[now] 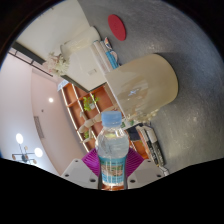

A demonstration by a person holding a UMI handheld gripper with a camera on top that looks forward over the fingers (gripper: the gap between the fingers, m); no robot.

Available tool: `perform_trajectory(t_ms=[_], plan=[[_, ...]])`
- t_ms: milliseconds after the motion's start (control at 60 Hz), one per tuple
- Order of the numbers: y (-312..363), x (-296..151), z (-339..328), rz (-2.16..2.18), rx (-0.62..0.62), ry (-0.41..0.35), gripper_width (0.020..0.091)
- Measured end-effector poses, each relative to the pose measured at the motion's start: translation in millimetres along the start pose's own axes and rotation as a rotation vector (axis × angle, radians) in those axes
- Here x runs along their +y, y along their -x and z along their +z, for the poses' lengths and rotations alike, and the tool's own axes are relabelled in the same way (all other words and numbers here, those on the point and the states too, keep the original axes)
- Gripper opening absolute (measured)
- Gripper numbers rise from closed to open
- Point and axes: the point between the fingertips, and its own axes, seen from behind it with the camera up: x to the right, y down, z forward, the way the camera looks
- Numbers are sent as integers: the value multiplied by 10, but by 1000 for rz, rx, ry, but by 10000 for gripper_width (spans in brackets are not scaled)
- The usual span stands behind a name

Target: Pour water

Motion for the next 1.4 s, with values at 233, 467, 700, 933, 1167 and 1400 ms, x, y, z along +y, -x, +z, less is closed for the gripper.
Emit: perform_trajectory(t_ms=[233, 467, 700, 933, 1167, 1400], plan=[[53, 90, -103, -271, 49, 30, 308], [699, -144, -102, -1034, 101, 4, 310], [1408, -1170, -167, -1878, 347, -244, 308], [1480, -2009, -331, -1946, 534, -376, 309], [864, -2707, -232, -1970, 685, -308, 310], [490, -2848, -142, -1903, 647, -257, 310]])
